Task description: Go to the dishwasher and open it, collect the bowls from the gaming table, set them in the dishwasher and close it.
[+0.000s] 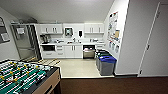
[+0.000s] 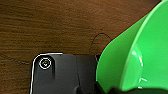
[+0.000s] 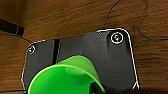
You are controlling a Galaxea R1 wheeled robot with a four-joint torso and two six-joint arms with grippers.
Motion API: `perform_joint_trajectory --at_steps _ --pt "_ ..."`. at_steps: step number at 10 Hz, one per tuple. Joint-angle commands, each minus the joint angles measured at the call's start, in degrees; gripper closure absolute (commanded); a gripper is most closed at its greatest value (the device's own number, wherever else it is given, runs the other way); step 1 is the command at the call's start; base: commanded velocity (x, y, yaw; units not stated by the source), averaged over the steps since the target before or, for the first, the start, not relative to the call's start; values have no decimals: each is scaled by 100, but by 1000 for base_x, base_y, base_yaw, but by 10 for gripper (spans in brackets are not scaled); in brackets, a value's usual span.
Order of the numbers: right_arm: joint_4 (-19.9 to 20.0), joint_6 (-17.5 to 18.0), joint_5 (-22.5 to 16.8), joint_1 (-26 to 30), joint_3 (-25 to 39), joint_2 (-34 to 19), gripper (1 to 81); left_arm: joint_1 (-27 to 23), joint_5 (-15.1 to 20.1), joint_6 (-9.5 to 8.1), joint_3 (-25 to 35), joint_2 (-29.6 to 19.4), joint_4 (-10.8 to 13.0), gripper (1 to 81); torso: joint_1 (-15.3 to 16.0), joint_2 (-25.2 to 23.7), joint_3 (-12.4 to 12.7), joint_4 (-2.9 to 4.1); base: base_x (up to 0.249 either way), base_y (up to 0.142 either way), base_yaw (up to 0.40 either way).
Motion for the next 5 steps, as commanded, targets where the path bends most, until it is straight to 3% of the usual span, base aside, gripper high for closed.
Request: perform_joint_trajectory --at_steps 1,3,5 --pt "-66 -7 -180 323 2 -46 811 -360 180 8 95 -144 81 811 0 0 0 0 119 0 0" --pt "-66 -7 -180 323 2 -46 811 -360 171 0 95 -144 81 811 -3 -5 2 0 127 0 0" --pt "-66 -7 -180 323 2 -46 811 -352 171 0 95 -144 81 811 -3 -2 0 0 140 -62 0"
